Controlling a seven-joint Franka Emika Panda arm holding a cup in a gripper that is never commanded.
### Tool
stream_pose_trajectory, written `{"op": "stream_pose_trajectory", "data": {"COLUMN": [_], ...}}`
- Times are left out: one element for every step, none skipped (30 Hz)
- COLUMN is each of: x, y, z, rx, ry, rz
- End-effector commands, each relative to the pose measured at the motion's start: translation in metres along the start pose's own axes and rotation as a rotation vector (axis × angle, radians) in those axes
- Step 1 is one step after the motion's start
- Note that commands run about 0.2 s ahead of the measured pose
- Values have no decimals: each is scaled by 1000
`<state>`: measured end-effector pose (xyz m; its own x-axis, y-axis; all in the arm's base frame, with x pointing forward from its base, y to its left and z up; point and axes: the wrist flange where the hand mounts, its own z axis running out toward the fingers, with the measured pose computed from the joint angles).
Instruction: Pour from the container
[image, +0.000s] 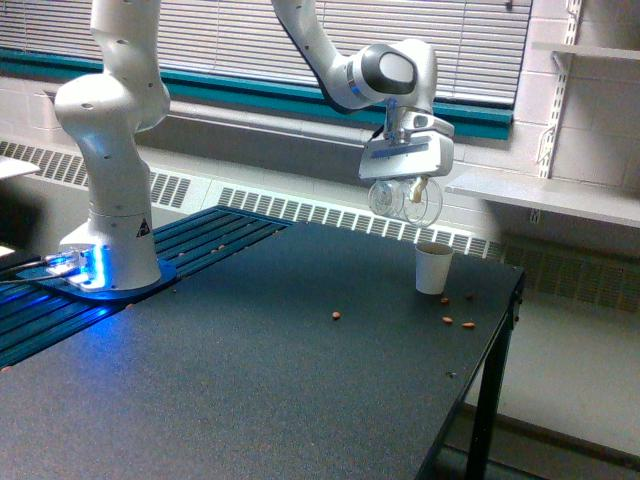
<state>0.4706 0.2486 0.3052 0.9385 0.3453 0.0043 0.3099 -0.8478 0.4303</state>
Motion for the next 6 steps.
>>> {"op": "stream_pose_trajectory", "data": {"x": [-4,-5,-5,-5,-5,-5], "y": [-4,-4,-5,-5,-5,-5], "z": [-5,-5,-4,-4,-4,-4], "rx": [-5,-4,-2,1,0,1], "ry": [5,5,5,5,9,14], "rz": [-28,-28,-27,-26,-23,-21]}}
